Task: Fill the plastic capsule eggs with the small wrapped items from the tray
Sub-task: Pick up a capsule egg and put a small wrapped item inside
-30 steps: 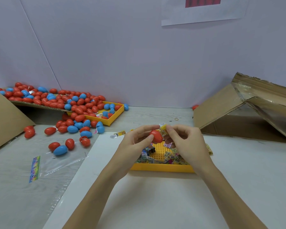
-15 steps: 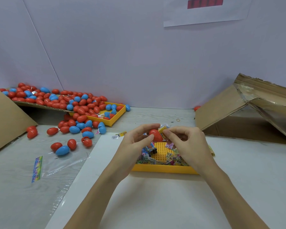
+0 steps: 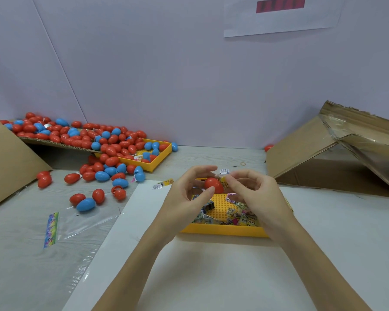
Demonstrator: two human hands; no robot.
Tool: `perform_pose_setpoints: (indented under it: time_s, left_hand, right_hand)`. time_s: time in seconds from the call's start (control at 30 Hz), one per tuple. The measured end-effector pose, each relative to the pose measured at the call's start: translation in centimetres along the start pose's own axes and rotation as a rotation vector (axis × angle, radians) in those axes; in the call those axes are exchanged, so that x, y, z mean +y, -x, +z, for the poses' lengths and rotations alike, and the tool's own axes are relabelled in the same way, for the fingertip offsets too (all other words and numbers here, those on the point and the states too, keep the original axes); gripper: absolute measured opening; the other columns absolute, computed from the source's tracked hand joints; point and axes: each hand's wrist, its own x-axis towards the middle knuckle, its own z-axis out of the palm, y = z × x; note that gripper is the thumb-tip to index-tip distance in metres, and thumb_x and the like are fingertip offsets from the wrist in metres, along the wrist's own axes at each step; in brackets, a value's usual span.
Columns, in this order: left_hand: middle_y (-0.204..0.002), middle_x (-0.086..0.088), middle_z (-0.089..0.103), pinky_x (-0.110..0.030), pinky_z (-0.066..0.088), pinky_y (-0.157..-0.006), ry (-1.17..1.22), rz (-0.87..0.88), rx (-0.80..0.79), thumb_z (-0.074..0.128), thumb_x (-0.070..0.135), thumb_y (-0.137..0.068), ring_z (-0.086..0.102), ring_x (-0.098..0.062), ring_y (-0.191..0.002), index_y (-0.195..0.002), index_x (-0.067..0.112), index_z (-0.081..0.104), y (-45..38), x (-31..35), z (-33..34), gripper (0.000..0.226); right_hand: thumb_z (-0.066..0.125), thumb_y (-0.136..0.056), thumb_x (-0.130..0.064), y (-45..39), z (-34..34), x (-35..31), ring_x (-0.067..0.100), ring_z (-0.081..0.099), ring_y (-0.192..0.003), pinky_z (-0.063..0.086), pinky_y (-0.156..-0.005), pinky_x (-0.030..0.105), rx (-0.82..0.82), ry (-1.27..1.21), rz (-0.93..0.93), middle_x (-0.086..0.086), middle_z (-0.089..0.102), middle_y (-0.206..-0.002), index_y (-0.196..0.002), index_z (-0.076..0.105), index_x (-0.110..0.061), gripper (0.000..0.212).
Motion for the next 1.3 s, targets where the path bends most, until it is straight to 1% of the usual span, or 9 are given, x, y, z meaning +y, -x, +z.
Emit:
perform_pose_setpoints:
  time_s: [0.2, 0.3, 0.43, 0.53, 0.7, 0.8, 1.0, 1.17, 1.3]
  left_hand:
    - [-0.116, 0.022, 0.066, -0.020, 0.056, -0.085, -0.011, 0.020, 0.003, 0.068, 0.019, -0.097, 0.065, -0.006, -0.109, -0.129, 0.042, 0.061, 0.06, -0.06, -0.17, 0.039]
    - [-0.115, 0.024, 0.066, -0.018, 0.056, -0.084, -0.011, 0.018, 0.005, 0.068, 0.020, -0.097, 0.064, -0.003, -0.109, -0.128, 0.044, 0.060, 0.01, -0.07, -0.18, 0.040]
    - [-0.114, 0.026, 0.066, -0.016, 0.055, -0.082, -0.014, 0.014, 0.017, 0.068, 0.019, -0.097, 0.064, -0.001, -0.109, -0.125, 0.046, 0.060, -0.03, -0.10, -0.19, 0.040]
    - [-0.114, 0.028, 0.065, -0.016, 0.055, -0.081, -0.023, 0.009, 0.018, 0.067, 0.018, -0.098, 0.064, 0.000, -0.108, -0.124, 0.047, 0.060, -0.09, -0.11, -0.22, 0.040]
    - [-0.115, 0.025, 0.066, -0.019, 0.056, -0.085, -0.022, 0.005, 0.013, 0.067, 0.017, -0.098, 0.064, -0.003, -0.110, -0.127, 0.044, 0.060, -0.08, -0.16, -0.28, 0.040]
    - [-0.116, 0.024, 0.066, -0.020, 0.056, -0.088, -0.019, 0.011, 0.004, 0.066, 0.015, -0.098, 0.063, -0.004, -0.111, -0.127, 0.042, 0.061, -0.01, -0.11, -0.31, 0.040]
    - [-0.118, 0.020, 0.066, -0.023, 0.055, -0.093, -0.005, 0.005, -0.015, 0.064, 0.011, -0.099, 0.062, -0.006, -0.113, -0.130, 0.037, 0.061, 0.13, 0.10, -0.36, 0.041]
    - [-0.123, 0.011, 0.066, -0.029, 0.056, -0.097, 0.012, -0.006, -0.036, 0.063, 0.009, -0.099, 0.062, -0.011, -0.115, -0.131, 0.033, 0.061, 0.19, 0.25, -0.27, 0.040]
    - [-0.116, 0.017, 0.068, -0.023, 0.056, -0.091, 0.033, -0.003, -0.025, 0.063, 0.012, -0.099, 0.064, -0.005, -0.110, -0.129, 0.033, 0.063, 0.20, 0.20, -0.34, 0.036]
  right_hand:
    - [0.075, -0.089, -0.031, -0.26, -0.23, 0.16, 0.017, 0.075, -0.099, 0.060, -0.082, 0.027, -0.130, -0.157, 0.158, 0.007, 0.079, -0.102, -0.108, 0.074, -0.009, 0.030]
    - [0.074, -0.089, -0.031, -0.28, -0.25, 0.26, 0.017, 0.076, -0.098, 0.060, -0.081, 0.027, -0.104, -0.136, 0.138, 0.005, 0.079, -0.100, -0.106, 0.074, -0.010, 0.026]
    - [0.075, -0.090, -0.030, -0.28, -0.18, 0.24, 0.015, 0.077, -0.090, 0.059, -0.070, 0.022, -0.047, -0.055, 0.090, 0.005, 0.078, -0.097, -0.102, 0.074, -0.013, 0.022]
    - [0.076, -0.088, -0.032, -0.38, -0.22, 0.26, 0.019, 0.077, -0.089, 0.062, -0.076, 0.031, 0.005, -0.020, 0.060, 0.005, 0.078, -0.096, -0.102, 0.073, -0.014, 0.023]
    - [0.075, -0.088, -0.036, -0.32, -0.36, 0.26, 0.021, 0.076, -0.092, 0.060, -0.091, 0.049, -0.035, -0.003, 0.078, 0.003, 0.077, -0.099, -0.106, 0.073, -0.018, 0.026]
    - [0.076, -0.085, -0.034, -0.34, -0.26, 0.36, 0.018, 0.076, -0.094, 0.062, -0.089, 0.041, -0.052, -0.031, 0.072, 0.005, 0.077, -0.098, -0.105, 0.073, -0.016, 0.028]
    - [0.073, -0.081, -0.046, -0.32, -0.31, 0.21, 0.014, 0.075, -0.096, 0.061, -0.079, 0.024, -0.132, -0.053, 0.092, 0.003, 0.078, -0.093, -0.100, 0.074, -0.014, 0.037]
    - [0.073, -0.084, -0.044, -0.19, 0.00, 0.15, 0.012, 0.074, -0.096, 0.061, -0.080, 0.027, -0.143, -0.003, 0.051, 0.002, 0.079, -0.096, -0.103, 0.074, -0.018, 0.031]
    - [0.072, -0.093, -0.033, -0.24, -0.19, 0.24, 0.015, 0.074, -0.091, 0.061, -0.077, 0.026, -0.085, 0.048, 0.002, 0.001, 0.078, -0.095, -0.100, 0.076, -0.019, 0.015]
